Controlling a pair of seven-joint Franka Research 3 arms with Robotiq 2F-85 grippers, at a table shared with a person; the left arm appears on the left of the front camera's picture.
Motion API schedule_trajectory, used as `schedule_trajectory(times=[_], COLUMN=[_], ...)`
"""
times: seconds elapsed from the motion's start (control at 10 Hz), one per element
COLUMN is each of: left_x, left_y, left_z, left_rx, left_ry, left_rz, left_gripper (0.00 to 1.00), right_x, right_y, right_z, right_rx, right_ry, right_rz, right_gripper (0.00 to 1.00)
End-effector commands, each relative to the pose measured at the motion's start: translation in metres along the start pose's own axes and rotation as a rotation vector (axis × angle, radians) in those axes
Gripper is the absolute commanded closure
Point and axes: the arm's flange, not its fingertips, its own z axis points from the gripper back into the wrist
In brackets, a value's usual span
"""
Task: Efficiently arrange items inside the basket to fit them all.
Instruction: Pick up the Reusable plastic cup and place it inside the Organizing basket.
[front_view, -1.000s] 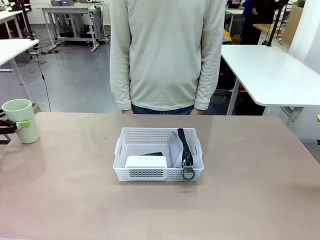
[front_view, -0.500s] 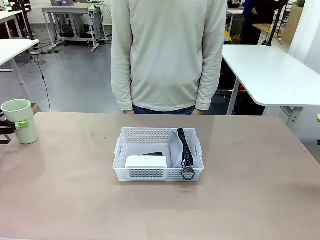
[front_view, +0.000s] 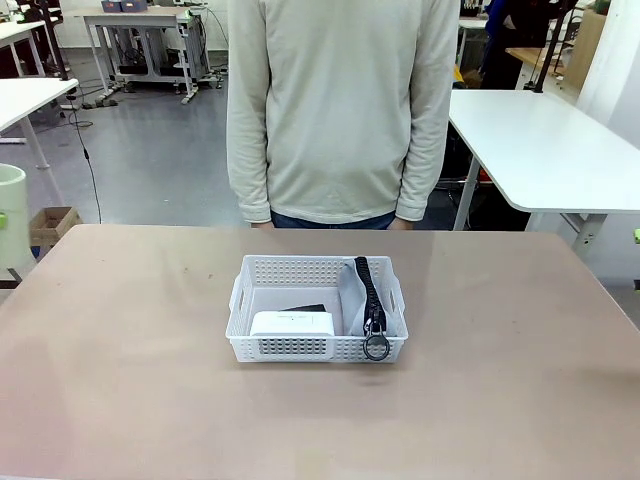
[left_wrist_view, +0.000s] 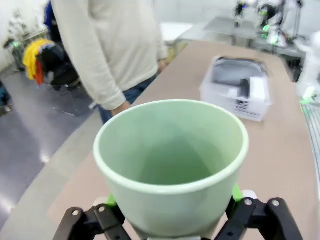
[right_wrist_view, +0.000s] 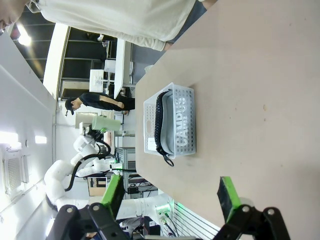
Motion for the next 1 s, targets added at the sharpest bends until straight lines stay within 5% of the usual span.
schedule_trajectory(times=[0.0,0.1,0.2,0.3,0.8,0.9], left_x=[0.03,0.04,0.043,0.041,0.041,0.033], left_y=[-0.058,-0.084,-0.105,-0.056,-0.056,-0.056], left_z=[0.025,0.042,0.059,0.035,0.035,0.026], left_rx=[0.002,0.02,0.052,-0.008,-0.008,-0.021], left_ry=[-0.004,-0.012,-0.018,0.008,0.008,0.022], left_rz=[-0.086,-0.122,-0.128,-0.077,-0.077,-0.07], left_gripper=[0.66,1.0,1.0,1.0,1.0,0.12], right_x=[0.001,0.001,0.001,0.001,0.001,0.001], right_y=[0.0,0.0,0.0,0.0,0.0,0.0], right_z=[0.001,0.001,0.001,0.001,0.001,0.001], right_rx=[0.015,0.015,0.015,0.015,0.015,0.015], right_ry=[-0.004,-0.004,-0.004,-0.004,-0.004,-0.004], right_rz=[0.027,0.027,0.027,0.027,0.027,0.027], right_gripper=[0.0,0.0,0.0,0.0,0.0,0.0])
